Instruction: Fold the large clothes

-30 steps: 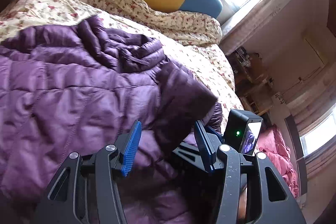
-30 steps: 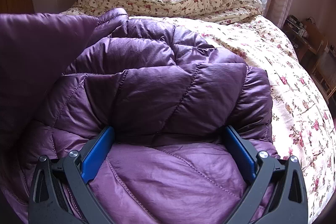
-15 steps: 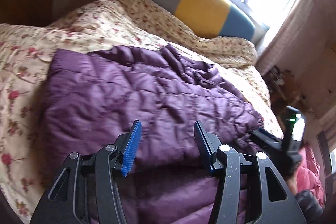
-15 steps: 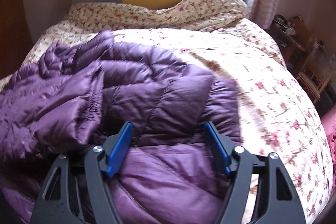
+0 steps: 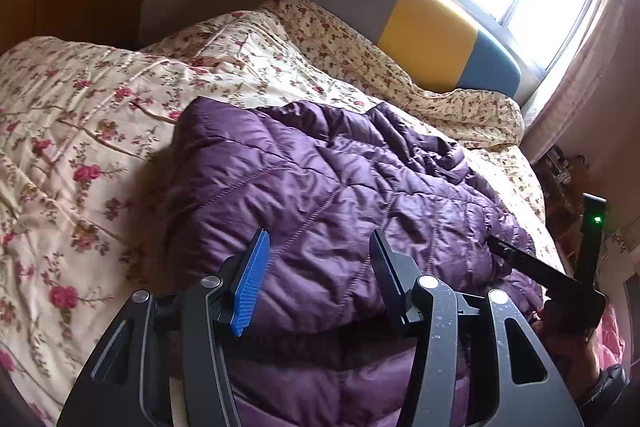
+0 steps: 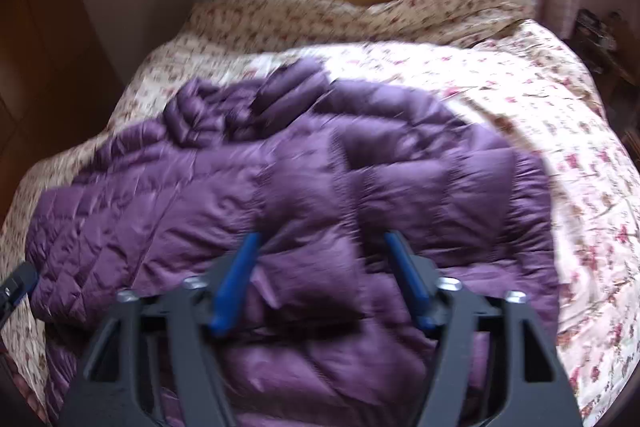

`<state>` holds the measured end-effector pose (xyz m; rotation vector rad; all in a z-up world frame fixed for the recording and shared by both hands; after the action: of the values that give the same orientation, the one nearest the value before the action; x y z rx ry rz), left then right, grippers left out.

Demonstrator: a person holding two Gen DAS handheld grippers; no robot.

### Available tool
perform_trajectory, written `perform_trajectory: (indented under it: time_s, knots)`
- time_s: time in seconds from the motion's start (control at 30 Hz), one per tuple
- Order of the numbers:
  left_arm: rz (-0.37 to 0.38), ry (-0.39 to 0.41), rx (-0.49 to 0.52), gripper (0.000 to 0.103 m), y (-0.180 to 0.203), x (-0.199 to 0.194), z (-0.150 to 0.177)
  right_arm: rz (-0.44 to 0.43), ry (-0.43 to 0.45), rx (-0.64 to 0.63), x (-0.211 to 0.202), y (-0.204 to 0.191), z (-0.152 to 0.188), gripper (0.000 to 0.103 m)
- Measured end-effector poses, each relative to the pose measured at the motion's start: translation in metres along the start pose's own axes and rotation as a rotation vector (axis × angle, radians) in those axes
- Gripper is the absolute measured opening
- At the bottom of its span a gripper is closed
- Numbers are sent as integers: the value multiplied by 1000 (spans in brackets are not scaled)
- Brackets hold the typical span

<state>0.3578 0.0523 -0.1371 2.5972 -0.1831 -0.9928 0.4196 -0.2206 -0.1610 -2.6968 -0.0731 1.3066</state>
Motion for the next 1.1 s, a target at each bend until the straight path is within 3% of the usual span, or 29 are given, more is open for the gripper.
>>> perform_trajectory:
  time_s: [0.07,0.13,0.3,0.67,0.83,1.03,1.1]
  knots:
    - [-7,-2,1,52,-5,0,-1,10,9,-22,0,-4,1,7]
    - [-14,-2,11,52,-7,1,-2,28,33,-54,-7,-7,3,5]
    - [-24,-15,44,52,-4,8,-3,116,82,-99,-23,7,4,4]
    - [-34,-89,117,52,17,44,8,262,33,-63,-21,57,29,3]
    - [-49,-138,166,52,21,65,22,282,18,-54,-5,63,49,4]
    - [-57,-140,158,52,19,68,23,271,19,-36,-8,65,47,5]
    - [-47,-136,150,63,19,60,18,263,23,-33,-14,65,43,11]
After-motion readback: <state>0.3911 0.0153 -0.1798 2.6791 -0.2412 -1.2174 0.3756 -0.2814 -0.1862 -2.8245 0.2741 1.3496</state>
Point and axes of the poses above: each gripper's, at about its wrist camera, not at the fingertips, and x roughly the way its jaws point, y to its right, z to its underside, the point moved 4 cm from there along x, roughly the way its jaws point, and after that the axes turned 4 degrees about y, right-handed, at the moved point
